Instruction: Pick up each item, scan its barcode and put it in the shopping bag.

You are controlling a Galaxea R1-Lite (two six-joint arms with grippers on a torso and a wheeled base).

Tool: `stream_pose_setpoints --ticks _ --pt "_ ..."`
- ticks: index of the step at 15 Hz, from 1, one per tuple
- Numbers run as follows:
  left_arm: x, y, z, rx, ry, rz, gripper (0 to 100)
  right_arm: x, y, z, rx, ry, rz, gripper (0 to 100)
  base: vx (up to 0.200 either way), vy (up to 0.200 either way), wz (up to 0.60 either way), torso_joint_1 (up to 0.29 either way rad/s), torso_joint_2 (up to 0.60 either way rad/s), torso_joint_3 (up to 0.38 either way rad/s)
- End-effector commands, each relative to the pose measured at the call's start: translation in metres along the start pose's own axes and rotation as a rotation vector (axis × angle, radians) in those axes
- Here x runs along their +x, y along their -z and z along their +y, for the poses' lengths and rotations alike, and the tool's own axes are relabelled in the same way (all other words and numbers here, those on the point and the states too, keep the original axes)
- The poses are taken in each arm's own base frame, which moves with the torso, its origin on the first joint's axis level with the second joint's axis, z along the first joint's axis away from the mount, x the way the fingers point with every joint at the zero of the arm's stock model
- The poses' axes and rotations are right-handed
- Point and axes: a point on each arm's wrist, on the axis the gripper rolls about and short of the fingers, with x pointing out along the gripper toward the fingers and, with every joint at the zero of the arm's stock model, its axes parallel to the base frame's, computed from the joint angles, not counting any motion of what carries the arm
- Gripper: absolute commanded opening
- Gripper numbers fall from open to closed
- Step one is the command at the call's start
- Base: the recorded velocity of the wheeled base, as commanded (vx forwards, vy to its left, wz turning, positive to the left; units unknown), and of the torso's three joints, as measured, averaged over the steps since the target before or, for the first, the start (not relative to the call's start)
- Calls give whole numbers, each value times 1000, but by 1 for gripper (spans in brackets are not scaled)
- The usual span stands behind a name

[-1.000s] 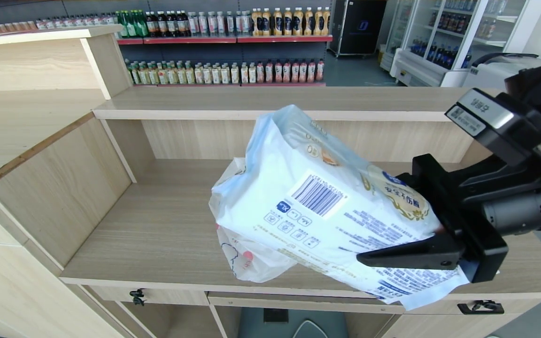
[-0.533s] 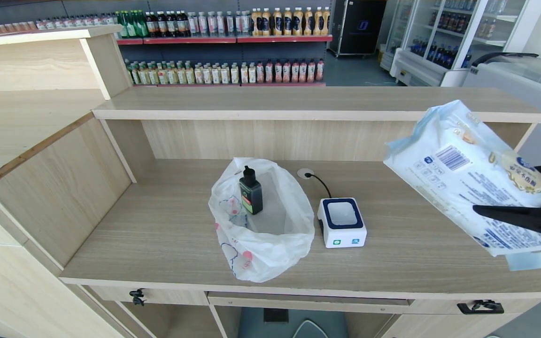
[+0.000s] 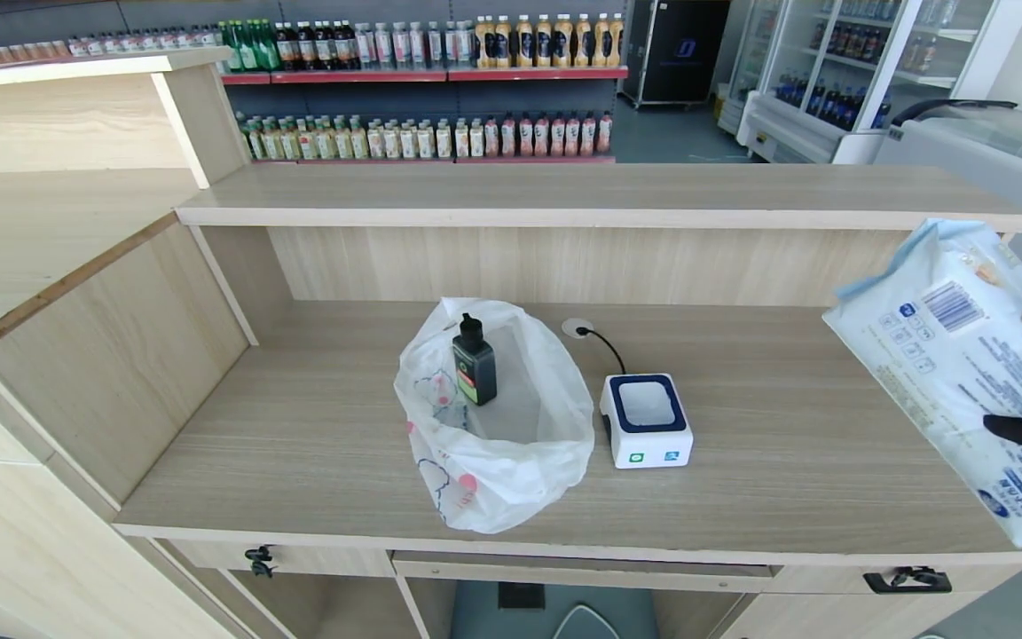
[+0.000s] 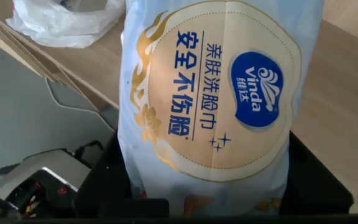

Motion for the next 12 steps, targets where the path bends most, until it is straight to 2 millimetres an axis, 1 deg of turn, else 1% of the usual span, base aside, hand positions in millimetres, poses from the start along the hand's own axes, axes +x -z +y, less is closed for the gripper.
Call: stream_pose_setpoints --ticks 1,3,4,5,6,7,8,9,10,12 --pt "0 0 0 0 -1 0 100 -4 -5 2 9 141 73 0 0 0 0 0 0 0" --pt "0 0 0 0 -1 0 100 -1 -14 -1 114 362 161 0 0 0 0 0 0 0" --pt "0 0 0 0 -3 0 100 1 -18 -2 142 479 183 0 0 0 0 0 0 0" --pt "0 0 0 0 -3 0 100 5 -22 1 189 551 174 0 0 0 0 0 0 0" --pt "0 0 0 0 -1 0 100 12 -23 9 201 558 148 0 0 0 0 0 0 0" --pt "0 0 0 0 -3 0 100 19 -22 16 170 611 149 0 0 0 0 0 0 0" --pt "0 0 0 0 -1 0 100 25 -26 20 144 719 142 0 0 0 0 0 0 0" --pt "0 0 0 0 -1 0 100 30 -28 19 136 807 153 0 0 0 0 0 0 0" --pt "0 0 0 0 -3 0 100 34 -28 18 134 853 177 0 0 0 0 0 0 0" --pt "0 0 0 0 -1 0 100 36 -30 21 107 842 183 0 0 0 0 0 0 0"
